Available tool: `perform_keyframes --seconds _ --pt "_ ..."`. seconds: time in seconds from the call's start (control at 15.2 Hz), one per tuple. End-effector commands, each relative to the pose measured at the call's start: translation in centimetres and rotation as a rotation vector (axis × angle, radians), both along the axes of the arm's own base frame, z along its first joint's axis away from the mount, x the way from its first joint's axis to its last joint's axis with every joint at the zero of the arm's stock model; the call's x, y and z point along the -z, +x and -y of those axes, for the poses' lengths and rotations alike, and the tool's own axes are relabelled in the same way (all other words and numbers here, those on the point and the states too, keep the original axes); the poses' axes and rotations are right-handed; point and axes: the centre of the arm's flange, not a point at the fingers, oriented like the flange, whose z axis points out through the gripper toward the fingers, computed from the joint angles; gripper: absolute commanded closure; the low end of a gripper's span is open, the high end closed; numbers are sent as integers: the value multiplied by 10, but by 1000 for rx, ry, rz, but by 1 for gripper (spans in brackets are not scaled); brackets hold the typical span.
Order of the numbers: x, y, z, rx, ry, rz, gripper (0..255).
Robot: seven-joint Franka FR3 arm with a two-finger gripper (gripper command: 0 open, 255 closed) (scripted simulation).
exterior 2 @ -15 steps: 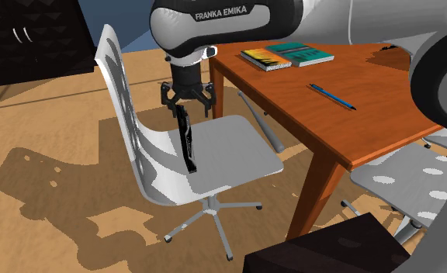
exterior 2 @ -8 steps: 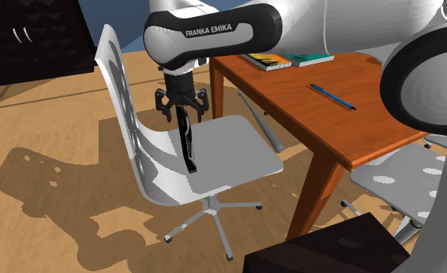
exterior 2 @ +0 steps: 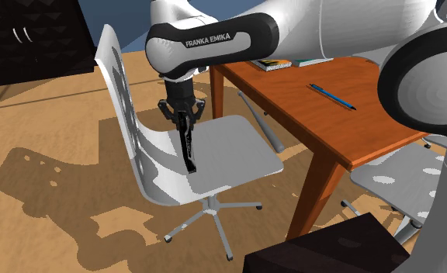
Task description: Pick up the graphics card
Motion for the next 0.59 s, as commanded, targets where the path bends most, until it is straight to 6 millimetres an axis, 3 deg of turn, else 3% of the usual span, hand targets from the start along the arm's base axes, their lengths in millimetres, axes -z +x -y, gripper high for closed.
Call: perform_keyframes --seconds 0.0,0.33,0.53 --pt "1 0 0 0 0 -1 255" --pt "1 0 1 0 0 -1 255" --pt "-15 0 1 0 0 -1 255"
